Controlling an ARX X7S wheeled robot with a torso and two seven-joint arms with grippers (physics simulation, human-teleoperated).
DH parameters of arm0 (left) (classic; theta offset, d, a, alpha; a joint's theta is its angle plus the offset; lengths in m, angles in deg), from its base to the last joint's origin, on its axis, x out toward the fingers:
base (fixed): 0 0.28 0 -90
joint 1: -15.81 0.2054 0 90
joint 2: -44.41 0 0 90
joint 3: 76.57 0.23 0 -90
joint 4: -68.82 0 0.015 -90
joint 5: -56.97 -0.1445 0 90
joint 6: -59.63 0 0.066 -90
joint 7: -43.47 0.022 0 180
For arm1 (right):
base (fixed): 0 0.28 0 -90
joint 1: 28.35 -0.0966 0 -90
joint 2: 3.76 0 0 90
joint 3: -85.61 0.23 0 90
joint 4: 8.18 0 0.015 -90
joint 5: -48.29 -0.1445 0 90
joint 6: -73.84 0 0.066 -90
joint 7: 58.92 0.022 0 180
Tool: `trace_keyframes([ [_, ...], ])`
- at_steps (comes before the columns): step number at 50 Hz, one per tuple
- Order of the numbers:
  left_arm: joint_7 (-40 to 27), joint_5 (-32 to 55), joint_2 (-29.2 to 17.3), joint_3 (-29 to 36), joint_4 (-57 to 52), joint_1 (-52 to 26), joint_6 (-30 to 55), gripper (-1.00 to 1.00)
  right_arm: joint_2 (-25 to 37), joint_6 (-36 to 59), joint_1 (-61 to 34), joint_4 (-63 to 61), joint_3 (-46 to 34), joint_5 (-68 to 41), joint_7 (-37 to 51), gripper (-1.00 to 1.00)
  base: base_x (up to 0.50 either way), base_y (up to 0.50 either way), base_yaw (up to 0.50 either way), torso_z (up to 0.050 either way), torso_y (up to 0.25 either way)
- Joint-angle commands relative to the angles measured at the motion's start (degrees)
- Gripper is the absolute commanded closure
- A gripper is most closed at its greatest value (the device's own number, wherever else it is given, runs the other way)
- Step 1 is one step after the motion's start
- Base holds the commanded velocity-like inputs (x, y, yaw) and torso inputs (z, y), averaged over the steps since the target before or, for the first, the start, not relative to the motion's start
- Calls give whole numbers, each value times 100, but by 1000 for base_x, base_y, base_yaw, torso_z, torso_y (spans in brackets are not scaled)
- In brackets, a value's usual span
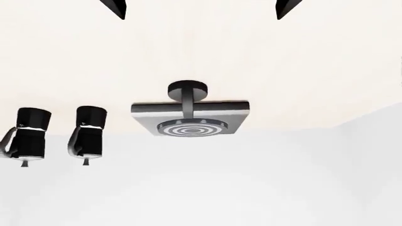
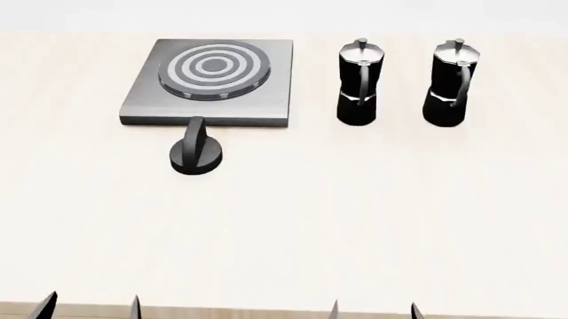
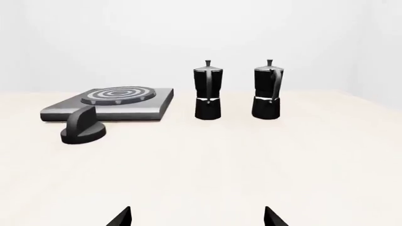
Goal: Turn off the stove.
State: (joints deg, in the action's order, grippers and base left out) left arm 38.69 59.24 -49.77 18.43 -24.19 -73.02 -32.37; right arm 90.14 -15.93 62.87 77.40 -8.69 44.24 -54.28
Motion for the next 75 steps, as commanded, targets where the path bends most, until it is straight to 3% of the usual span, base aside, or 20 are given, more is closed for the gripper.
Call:
trace_keyframes([
  [1,-75,33,-168,126,-698,185,-130,-100,147,323,127,-817,-37,-69,208,-100,0,0,0,0,0],
  [14,-234,-21,-367,122,-1875,276,527,-100,325,1218,178,-2230,-24,-116,526,-100,0,0,0,0,0],
  [25,-395,183,-470,-18,-3330,287,1428,-100,410,1451,260,-2962,-21,-29,763,-100,0,0,0,0,0],
  [38,-524,367,-530,-55,-4012,247,1870,-100,554,1633,325,-3479,-59,-55,835,-100,0,0,0,0,0],
  [75,-719,546,-654,-50,-3972,269,1730,-100,720,1240,441,-3486,-109,-362,872,-100,110,0,0,0,0],
])
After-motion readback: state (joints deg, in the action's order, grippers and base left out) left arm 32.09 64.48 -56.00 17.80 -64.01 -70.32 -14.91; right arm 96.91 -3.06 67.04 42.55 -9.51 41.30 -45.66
